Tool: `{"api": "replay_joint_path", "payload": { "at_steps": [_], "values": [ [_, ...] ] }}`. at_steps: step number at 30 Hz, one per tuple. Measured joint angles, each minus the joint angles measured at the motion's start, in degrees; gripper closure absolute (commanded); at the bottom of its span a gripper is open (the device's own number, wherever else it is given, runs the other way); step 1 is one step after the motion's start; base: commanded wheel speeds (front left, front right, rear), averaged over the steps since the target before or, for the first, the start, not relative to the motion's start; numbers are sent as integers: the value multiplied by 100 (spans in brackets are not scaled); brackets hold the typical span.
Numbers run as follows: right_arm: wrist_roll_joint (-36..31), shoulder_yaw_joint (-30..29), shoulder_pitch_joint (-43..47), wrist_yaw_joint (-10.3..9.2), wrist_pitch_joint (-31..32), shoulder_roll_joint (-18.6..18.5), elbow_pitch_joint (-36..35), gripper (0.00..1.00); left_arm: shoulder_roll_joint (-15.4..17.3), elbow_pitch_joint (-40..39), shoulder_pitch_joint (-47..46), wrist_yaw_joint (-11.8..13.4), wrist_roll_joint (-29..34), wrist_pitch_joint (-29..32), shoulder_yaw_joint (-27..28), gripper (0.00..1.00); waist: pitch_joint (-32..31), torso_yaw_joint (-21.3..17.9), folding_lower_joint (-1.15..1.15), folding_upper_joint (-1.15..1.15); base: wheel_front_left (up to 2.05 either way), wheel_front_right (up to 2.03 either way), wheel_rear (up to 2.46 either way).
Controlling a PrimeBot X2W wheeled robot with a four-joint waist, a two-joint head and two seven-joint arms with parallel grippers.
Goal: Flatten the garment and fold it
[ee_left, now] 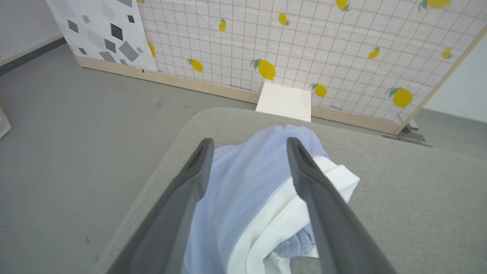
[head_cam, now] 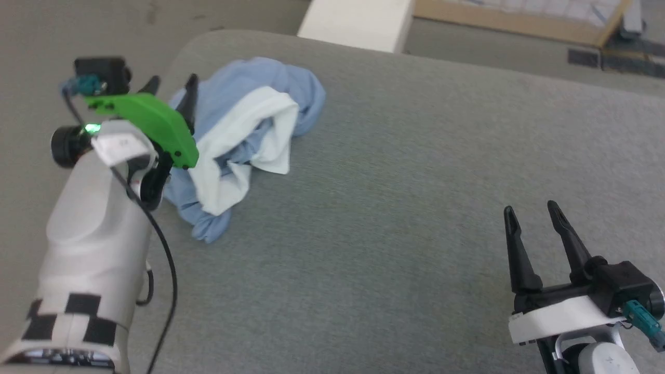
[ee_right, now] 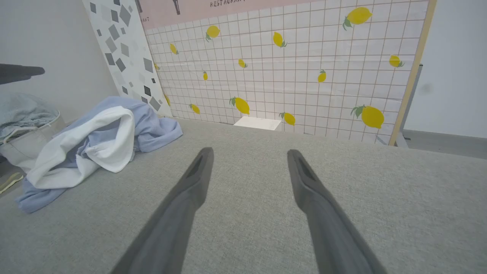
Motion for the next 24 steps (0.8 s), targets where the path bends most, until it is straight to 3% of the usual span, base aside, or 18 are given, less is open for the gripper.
{"api": "replay_joint_path", "payload": {
  "at_steps": [4,9,15,22,23,24],
  "values": [
    [0,-30,-7,0,1,0,-75,0,120,603,-462,-19,-333,1462,-389,0,244,-285,0,0,0,0,0],
    [5,-2,-51,0,-5,0,-143,0,334,1122,-776,-25,-388,2617,-668,0,539,-573,0,0,0,0,0],
    [12,13,-61,0,-37,0,-203,0,416,1525,-909,63,-346,3193,-816,0,905,-803,0,0,0,0,0],
    [12,-5,-70,0,-57,0,-232,0,426,1680,-989,64,-443,3360,-790,0,1230,-904,0,0,0,0,0],
    [12,-5,-75,0,-57,0,-232,0,426,1679,-996,62,-459,3327,-777,62,1254,-897,0,0,0,0,0],
    [12,-10,-82,0,-57,0,-229,0,424,1678,-998,60,-488,3263,-751,100,1265,-883,0,0,0,0,0]
  ]
}}
